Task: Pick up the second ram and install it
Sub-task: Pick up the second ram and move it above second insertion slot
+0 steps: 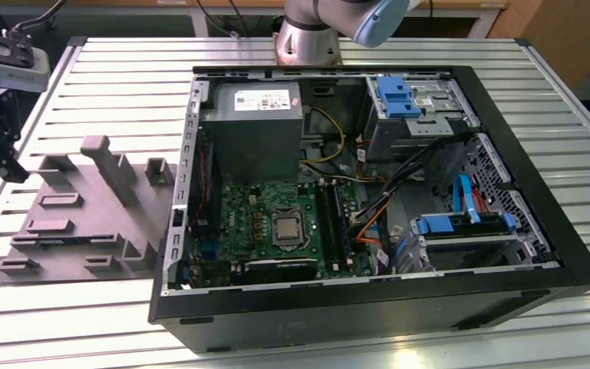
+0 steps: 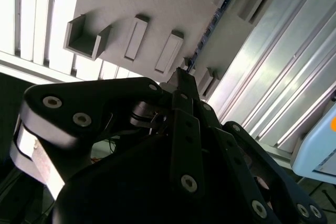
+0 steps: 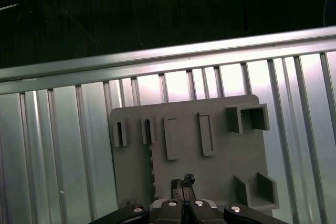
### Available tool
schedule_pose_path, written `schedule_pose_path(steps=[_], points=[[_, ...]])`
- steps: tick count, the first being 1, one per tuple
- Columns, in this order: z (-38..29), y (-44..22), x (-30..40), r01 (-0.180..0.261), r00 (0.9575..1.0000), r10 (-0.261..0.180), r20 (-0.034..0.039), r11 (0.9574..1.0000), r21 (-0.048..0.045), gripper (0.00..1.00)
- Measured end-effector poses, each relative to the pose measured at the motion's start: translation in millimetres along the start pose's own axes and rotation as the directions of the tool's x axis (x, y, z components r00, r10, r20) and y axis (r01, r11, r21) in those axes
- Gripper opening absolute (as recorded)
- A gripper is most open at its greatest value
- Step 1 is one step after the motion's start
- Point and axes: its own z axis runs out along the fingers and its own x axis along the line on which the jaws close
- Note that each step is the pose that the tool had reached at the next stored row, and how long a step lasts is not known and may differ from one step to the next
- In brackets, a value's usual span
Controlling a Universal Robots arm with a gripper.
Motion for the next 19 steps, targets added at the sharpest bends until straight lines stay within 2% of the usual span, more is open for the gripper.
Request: schedule_pose_path(steps=[19], points=[[5.6,-0.2,0.1,0.001,1.0000,-0.001,-0.0001,1.0000,-0.0001,0.11]])
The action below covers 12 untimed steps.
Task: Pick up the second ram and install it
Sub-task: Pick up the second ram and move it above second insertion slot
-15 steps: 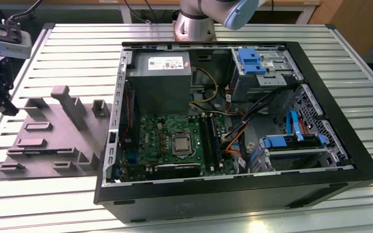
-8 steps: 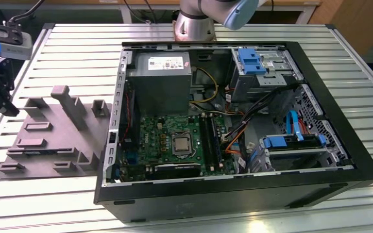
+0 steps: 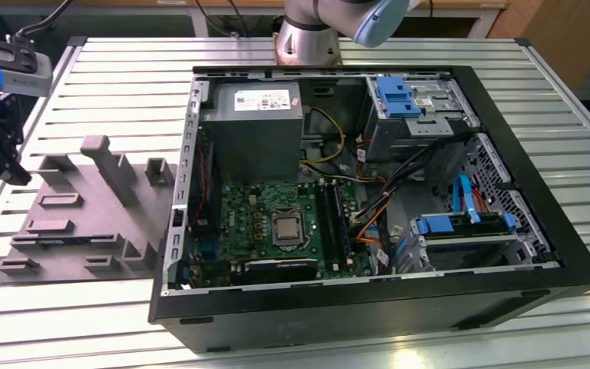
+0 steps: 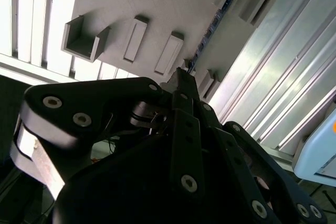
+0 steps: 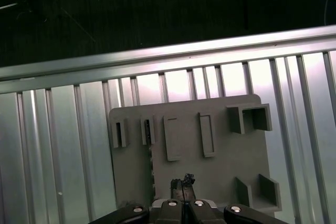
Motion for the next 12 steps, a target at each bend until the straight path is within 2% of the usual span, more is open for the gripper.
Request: schedule_pose_path(steps=[12], points=[[3.3,-0.1,0.1,0.001,1.0000,-0.001,-0.0001,1.0000,-0.0001,0.11]])
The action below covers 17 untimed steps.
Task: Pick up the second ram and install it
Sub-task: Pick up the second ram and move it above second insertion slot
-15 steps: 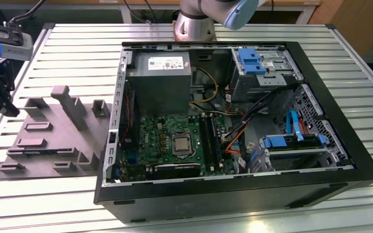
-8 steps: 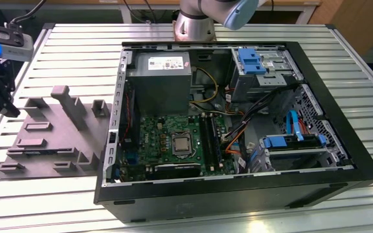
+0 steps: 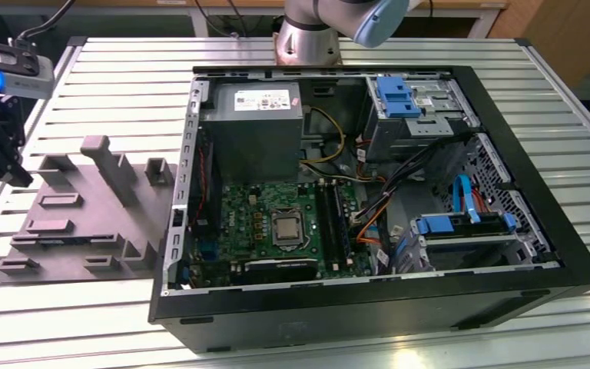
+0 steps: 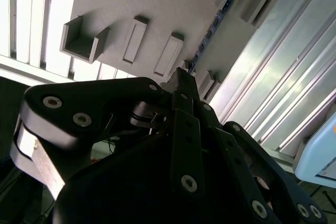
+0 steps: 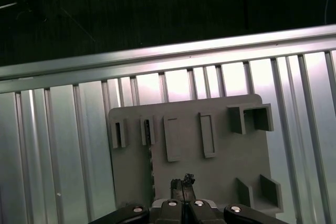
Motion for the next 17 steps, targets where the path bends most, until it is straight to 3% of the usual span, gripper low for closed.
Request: schedule_pose_path(steps=[17], points=[[7.0,-0.3,0.2,0.003,1.0000,-0.003,-0.0001,1.0000,0.0001,0.11]])
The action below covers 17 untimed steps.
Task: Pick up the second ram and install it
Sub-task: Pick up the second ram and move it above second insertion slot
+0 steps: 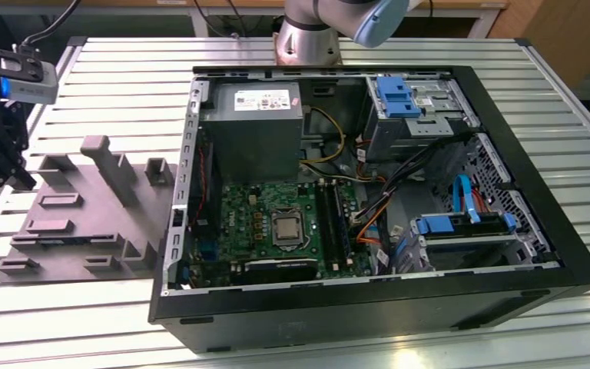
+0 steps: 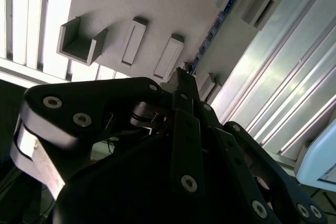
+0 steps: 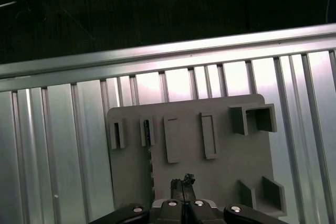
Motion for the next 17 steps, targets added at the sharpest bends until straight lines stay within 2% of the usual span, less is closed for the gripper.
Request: schedule_pose_path(steps=[17], points=[[4.4,-0.1,0.2,0.003,1.0000,-0.003,-0.0001,1.0000,-0.0001,0.11]])
